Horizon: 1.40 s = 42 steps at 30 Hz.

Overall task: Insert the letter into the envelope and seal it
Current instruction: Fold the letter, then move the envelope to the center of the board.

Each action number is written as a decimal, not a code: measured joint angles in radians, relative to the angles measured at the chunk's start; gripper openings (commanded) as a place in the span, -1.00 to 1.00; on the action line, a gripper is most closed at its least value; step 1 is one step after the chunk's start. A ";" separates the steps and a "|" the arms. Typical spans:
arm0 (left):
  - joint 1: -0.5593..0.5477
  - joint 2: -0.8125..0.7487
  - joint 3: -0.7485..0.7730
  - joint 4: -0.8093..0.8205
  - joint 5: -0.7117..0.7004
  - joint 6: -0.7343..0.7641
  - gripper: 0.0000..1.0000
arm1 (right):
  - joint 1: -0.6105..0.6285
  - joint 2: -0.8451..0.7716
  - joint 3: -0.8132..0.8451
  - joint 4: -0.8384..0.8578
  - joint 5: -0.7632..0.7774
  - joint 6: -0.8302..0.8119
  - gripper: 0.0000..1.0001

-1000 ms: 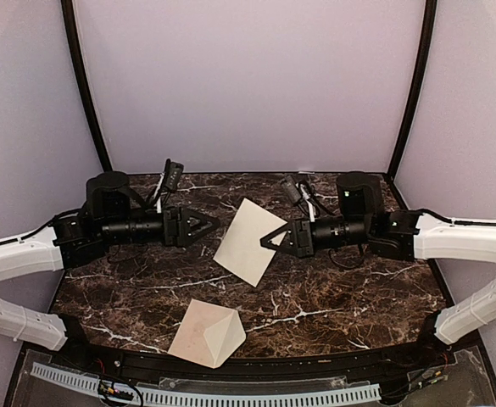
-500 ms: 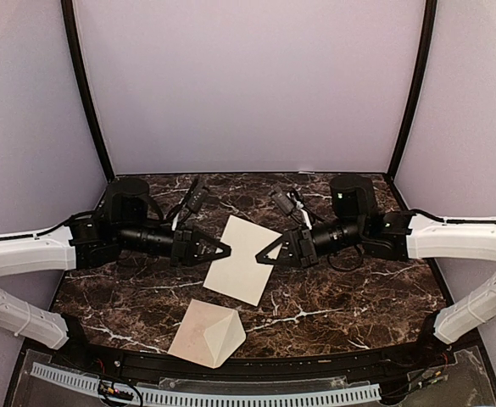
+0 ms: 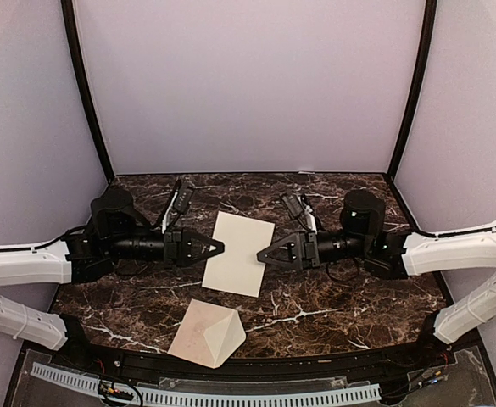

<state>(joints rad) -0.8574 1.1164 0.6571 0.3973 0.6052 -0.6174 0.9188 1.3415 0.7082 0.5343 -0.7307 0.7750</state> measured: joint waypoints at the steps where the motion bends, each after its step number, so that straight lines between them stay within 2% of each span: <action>1: 0.000 -0.004 -0.011 0.025 -0.008 -0.016 -1.00 | 0.003 0.006 -0.014 0.041 0.006 0.023 -0.48; 3: 0.000 -0.005 -0.027 0.068 -0.021 -0.040 -1.00 | 0.010 0.028 -0.026 0.119 0.015 0.068 -0.99; 5: 0.000 -0.005 -0.042 0.103 -0.026 -0.063 -0.75 | 0.018 0.046 -0.026 0.174 0.027 0.092 -1.00; 7: 0.000 -0.002 -0.049 0.117 -0.030 -0.079 0.01 | 0.023 0.053 -0.026 0.202 0.042 0.117 -1.00; 9: -0.001 -0.001 -0.051 0.109 -0.039 -0.081 0.34 | 0.023 0.047 -0.026 0.209 0.067 0.121 -1.00; 11: -0.004 -0.004 -0.051 0.071 -0.061 -0.071 0.47 | 0.020 0.026 -0.026 0.186 0.103 0.115 -1.00; 13: -0.004 -0.014 -0.053 0.013 -0.089 -0.063 0.50 | 0.013 -0.019 -0.026 0.123 0.151 0.096 -1.00; 16: -0.004 -0.048 -0.081 -0.071 -0.133 -0.063 0.43 | -0.004 -0.097 -0.026 0.022 0.222 0.061 -1.00; 24: -0.024 -0.072 -0.310 -0.160 -0.177 -0.162 -0.16 | -0.036 -0.194 -0.035 -0.151 0.329 -0.004 -1.00; 27: -0.039 -0.066 -0.383 -0.150 -0.176 -0.214 -0.29 | -0.036 -0.195 -0.043 -0.180 0.343 -0.007 -1.00; 32: -0.063 0.004 -0.435 -0.065 -0.174 -0.285 -0.47 | -0.036 -0.191 -0.049 -0.195 0.347 -0.006 -1.00; 42: -0.090 0.240 -0.479 0.192 -0.176 -0.380 -0.64 | -0.037 -0.187 -0.049 -0.196 0.366 -0.002 -1.00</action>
<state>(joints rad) -0.9474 1.3560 0.1783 0.5888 0.4294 -0.9970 0.8822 1.1549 0.6590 0.3382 -0.3649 0.7731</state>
